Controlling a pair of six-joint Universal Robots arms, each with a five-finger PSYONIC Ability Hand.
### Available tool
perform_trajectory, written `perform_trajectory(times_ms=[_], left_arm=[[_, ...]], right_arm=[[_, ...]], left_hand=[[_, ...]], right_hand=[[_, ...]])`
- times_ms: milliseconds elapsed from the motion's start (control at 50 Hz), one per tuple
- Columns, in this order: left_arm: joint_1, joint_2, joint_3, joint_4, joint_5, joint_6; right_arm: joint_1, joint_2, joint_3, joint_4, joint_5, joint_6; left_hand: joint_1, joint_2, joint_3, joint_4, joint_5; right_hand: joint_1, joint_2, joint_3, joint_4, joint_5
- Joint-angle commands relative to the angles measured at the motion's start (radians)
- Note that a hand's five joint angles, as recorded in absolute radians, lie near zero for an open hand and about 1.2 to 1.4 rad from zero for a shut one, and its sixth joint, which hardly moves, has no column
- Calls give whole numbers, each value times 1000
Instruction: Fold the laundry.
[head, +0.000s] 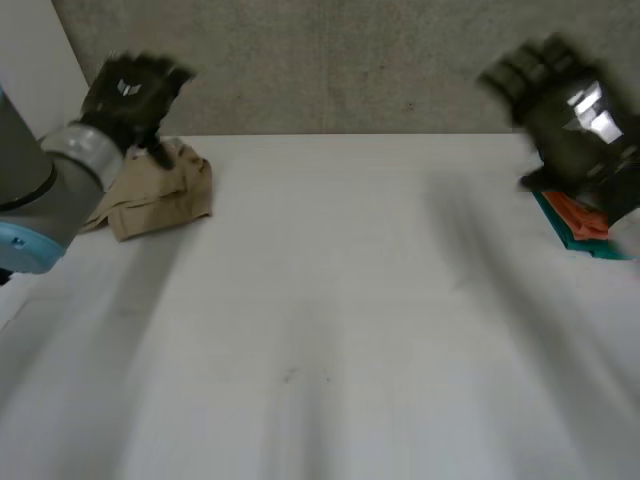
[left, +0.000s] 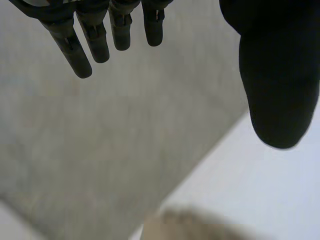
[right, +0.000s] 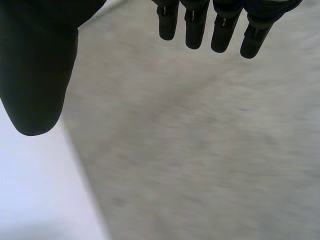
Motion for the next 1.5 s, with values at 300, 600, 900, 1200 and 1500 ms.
perform_trajectory(times_ms=[300, 600, 900, 1200, 1500], left_arm=[[215, -621, 348, 228, 106, 267], [214, -687, 397, 279, 124, 268], [1, -198, -27, 434, 75, 77], [-556, -141, -92, 205, -133, -215], [-609, 11, -127, 188, -195, -216]], right_arm=[[81, 171, 101, 411, 183, -274], [73, 171, 113, 411, 184, -268], [73, 156, 104, 409, 209, -263], [73, 92, 87, 415, 336, -203], [47, -2, 65, 448, 379, -48]], left_hand=[[126, 128, 110, 98, 79], [1219, 1221, 1203, 1190, 1172], [1221, 1223, 1205, 1192, 1174], [1221, 1223, 1205, 1192, 1174], [47, 49, 31, 18, 0]], right_hand=[[-57, -40, -33, -35, -47], [-57, -40, -33, -35, -47], [-57, -40, -33, -35, -47], [-57, -40, -33, -35, -47], [-57, -40, -33, -35, -47]])
